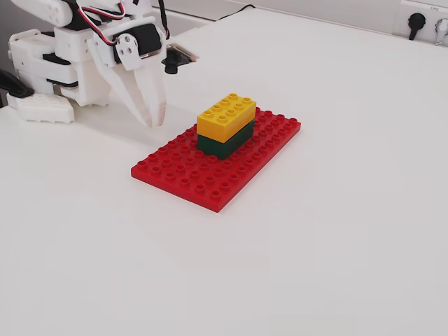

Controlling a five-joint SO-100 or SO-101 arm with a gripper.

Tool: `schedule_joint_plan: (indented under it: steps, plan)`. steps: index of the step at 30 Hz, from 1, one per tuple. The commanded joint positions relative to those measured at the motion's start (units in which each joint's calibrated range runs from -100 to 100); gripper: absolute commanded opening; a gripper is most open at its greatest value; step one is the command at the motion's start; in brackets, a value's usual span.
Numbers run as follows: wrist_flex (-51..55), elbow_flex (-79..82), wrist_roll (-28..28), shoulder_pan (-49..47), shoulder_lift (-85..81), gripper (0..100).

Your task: Put yellow lego brick onto the green one

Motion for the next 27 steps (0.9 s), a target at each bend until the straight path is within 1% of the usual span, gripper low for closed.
schedule_joint_plan:
  steps: [1,8,11,13,16,27]
  plan:
    - [1.70,0.70,0.27,0.40,-4.41,6]
    - [5.85,2.06,0.27,0.18,-12.20,6]
    - [8.36,2.42,2.14,-2.10,-14.97,6]
    - [8.53,2.69,2.30,-3.80,-15.72,6]
    - [8.53,2.69,2.04,-2.84,-15.89,3]
    - [8.53,2.69,2.14,-2.69,-15.89,2]
